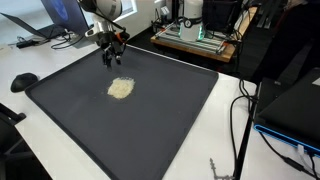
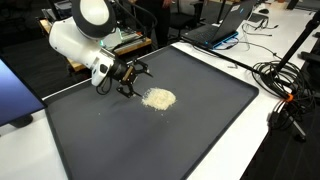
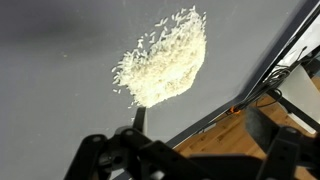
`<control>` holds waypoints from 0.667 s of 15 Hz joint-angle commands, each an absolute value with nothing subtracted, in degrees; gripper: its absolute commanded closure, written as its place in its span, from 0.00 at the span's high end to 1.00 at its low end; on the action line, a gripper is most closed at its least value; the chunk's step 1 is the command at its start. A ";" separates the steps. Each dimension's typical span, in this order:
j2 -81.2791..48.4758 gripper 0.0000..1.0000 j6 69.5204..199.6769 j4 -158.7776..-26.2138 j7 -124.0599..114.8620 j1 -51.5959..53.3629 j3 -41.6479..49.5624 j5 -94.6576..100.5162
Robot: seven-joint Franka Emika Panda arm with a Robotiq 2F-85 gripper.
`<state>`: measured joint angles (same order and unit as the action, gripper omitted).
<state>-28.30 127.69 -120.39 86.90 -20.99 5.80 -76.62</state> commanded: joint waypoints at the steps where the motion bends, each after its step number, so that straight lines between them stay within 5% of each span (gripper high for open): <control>1: -24.22 1.00 128.65 -124.29 81.90 -17.89 8.32 -78.21; 10: -21.50 1.00 136.90 -129.11 78.76 -12.89 10.43 -71.51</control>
<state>-24.50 134.61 -125.48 80.43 -14.66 9.19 -75.00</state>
